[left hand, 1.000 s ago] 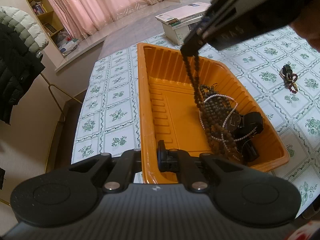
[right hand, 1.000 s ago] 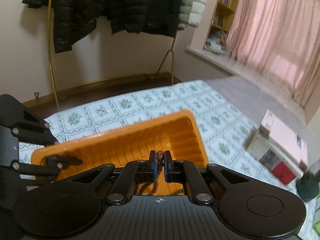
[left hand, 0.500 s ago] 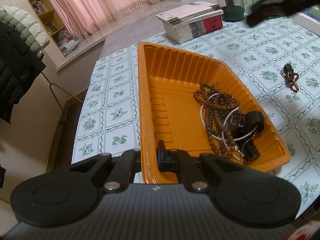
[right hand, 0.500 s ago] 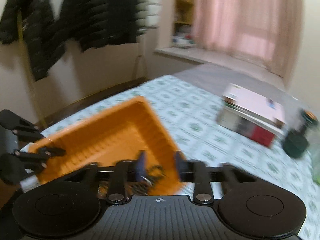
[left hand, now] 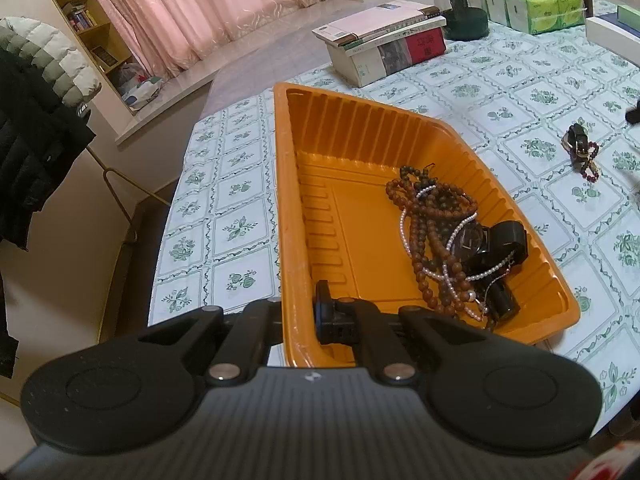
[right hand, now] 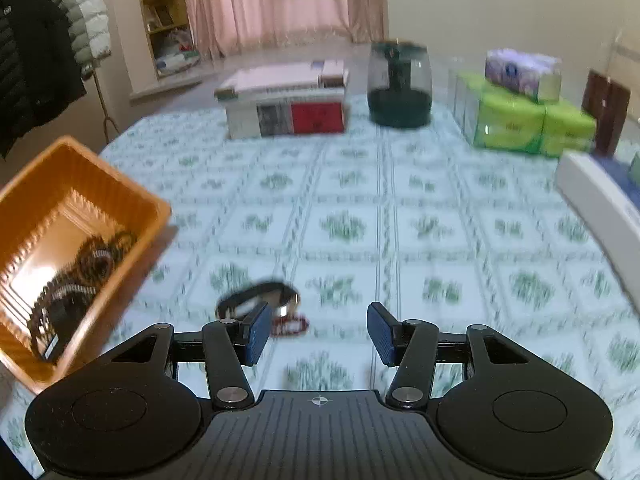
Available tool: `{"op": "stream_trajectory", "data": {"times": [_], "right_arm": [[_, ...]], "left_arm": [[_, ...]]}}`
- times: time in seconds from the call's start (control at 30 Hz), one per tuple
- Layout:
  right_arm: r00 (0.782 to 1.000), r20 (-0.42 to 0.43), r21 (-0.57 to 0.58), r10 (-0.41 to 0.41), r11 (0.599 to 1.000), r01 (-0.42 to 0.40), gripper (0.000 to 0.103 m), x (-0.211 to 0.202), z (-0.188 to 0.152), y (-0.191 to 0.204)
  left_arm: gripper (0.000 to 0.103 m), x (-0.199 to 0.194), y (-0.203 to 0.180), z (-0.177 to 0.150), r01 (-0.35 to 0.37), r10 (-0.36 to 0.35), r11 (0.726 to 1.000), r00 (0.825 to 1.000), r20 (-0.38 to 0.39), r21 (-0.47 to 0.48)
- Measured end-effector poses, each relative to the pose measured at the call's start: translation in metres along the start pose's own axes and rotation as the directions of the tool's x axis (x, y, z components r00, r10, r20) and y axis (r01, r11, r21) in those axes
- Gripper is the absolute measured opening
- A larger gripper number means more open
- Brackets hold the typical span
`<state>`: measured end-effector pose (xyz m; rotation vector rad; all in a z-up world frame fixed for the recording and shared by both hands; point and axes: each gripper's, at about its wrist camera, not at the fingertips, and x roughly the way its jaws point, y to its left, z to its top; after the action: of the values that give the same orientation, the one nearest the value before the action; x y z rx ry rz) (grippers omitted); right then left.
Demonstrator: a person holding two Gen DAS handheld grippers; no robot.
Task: Organize jewelry
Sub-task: 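Move the open right gripper to the red bead bracelet, then grasp the red bead bracelet with gold charm with the right gripper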
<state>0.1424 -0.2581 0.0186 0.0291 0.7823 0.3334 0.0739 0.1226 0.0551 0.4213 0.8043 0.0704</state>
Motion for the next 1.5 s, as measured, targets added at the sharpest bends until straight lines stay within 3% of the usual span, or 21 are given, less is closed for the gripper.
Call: {"op": "stream_trajectory", "data": {"times": [0.37, 0.67, 0.73, 0.8, 0.97, 1.2, 1.5], "right_arm": [[0.994, -0.021, -0.005, 0.110, 0.994, -0.110, 0.053, 0.032, -0.014, 0.034], [0.995, -0.088, -0.021, 0.055, 0.998, -0.057, 0.053, 0.066, -0.023, 0.046], [0.995, -0.081, -0.013, 0.056, 0.998, -0.058, 0.049, 0.069, -0.023, 0.045], [0.996, -0.074, -0.011, 0.057, 0.998, -0.057, 0.039, 0.072, -0.023, 0.045], [0.998, -0.064, -0.029, 0.023, 0.999, -0.025, 0.008, 0.072, -0.027, 0.045], [0.998, -0.068, -0.082, -0.007, 0.997, 0.002, 0.007, 0.049, -0.035, 0.042], [0.999, 0.026, -0.125, 0.023, 0.992, -0.019, 0.006, -0.011, -0.011, 0.048]], "left_arm": [[0.004, -0.002, -0.004, 0.002, -0.012, 0.012, 1.000, 1.000, -0.008, 0.015], [0.004, 0.000, -0.004, 0.002, -0.012, 0.013, 1.000, 1.000, -0.015, 0.020], [0.004, 0.000, -0.004, 0.002, -0.011, 0.011, 1.000, 1.000, -0.017, 0.020], [0.004, 0.001, -0.004, 0.002, -0.011, 0.011, 1.000, 1.000, -0.018, 0.020], [0.004, 0.001, -0.005, 0.003, -0.010, 0.011, 1.000, 1.000, -0.018, 0.020], [0.004, 0.001, -0.005, 0.003, -0.010, 0.011, 1.000, 1.000, -0.017, 0.020], [0.004, 0.001, -0.005, 0.003, -0.010, 0.011, 1.000, 1.000, -0.015, 0.021]]}}
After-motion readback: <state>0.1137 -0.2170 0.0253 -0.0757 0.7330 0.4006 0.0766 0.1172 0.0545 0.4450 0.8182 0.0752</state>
